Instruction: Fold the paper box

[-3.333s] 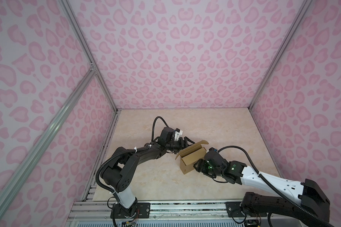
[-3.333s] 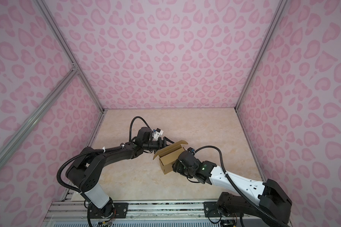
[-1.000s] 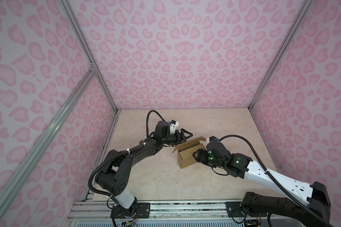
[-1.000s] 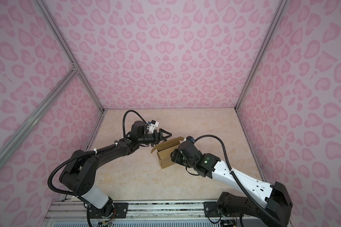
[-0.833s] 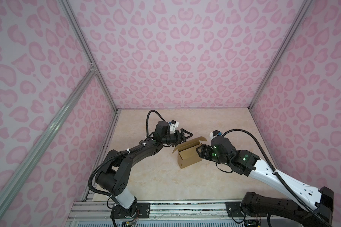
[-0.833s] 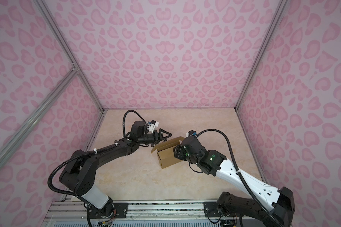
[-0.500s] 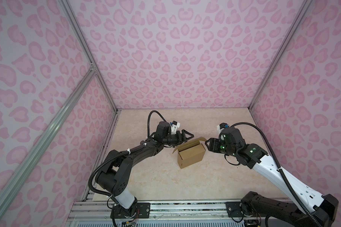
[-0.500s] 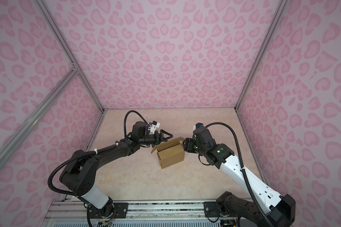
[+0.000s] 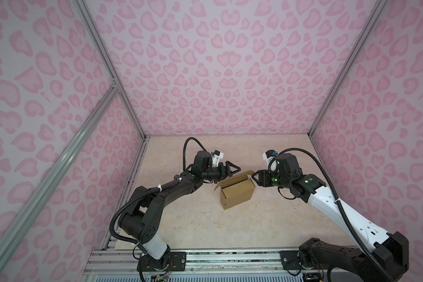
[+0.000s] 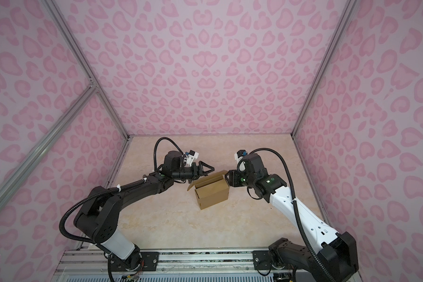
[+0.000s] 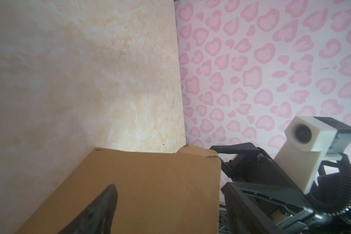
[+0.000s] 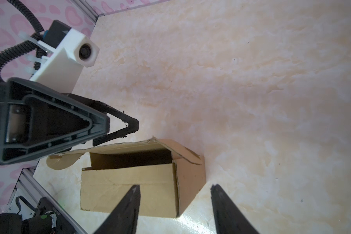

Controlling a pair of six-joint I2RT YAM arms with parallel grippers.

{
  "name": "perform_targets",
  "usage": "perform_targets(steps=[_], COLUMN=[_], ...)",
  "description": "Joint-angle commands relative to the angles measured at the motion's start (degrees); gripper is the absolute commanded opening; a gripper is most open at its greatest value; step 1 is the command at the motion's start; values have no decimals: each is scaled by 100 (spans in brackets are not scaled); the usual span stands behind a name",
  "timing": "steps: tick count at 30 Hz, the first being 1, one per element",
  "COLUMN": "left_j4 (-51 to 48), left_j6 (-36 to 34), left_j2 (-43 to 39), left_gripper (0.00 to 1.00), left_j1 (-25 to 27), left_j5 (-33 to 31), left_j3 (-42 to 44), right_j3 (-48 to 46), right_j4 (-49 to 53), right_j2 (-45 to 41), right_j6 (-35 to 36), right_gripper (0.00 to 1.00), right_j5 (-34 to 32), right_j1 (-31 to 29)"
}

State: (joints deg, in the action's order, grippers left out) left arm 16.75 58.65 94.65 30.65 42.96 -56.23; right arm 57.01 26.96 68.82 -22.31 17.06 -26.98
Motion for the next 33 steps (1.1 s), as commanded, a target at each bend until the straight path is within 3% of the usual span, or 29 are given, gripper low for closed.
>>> perform_targets(steps=[1,11,29,33], left_j4=[193,249,298,310], left_j6=[-3,-2,37,40], left_j2=[-41,27,158,195], left_gripper=[86,86,86,86], left_j1=[6,99,178,213], left_j5=[99,151,150,135], left_j3=[-23,-37,-46,-64], right_j3=[30,-32,-201,-203], right_j4=[-281,-428,-425,-192], right_j2=[78,225,150,-12], right_j6=[317,505,397,359], right_gripper=[58,53,35,35], right_j5=[298,313,556,373], right_j1=[4,6,-92,-169])
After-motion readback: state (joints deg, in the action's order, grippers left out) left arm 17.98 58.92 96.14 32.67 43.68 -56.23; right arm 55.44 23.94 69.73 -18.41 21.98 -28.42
